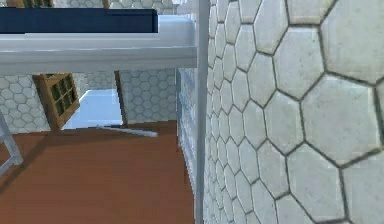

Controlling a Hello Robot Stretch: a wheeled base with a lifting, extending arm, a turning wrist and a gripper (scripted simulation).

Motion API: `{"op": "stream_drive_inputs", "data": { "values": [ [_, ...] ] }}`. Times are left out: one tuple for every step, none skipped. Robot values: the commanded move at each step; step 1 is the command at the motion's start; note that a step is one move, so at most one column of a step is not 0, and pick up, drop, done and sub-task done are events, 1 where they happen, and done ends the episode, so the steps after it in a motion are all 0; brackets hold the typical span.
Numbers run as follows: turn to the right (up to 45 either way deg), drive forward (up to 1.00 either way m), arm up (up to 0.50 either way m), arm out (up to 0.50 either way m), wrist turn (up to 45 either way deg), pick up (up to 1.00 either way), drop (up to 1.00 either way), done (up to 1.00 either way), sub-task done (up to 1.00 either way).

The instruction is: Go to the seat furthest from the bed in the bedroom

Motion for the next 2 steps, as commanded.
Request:
{"op": "stream_drive_inputs", "data": {
  "values": [
    [-45.0, 0.00, 0.00, 0.00, 0.0, 0.00, 0.00, 0.00, 0.00],
    [-45.0, 0.00, 0.00, 0.00, 0.0, 0.00, 0.00, 0.00, 0.00]
  ]
}}
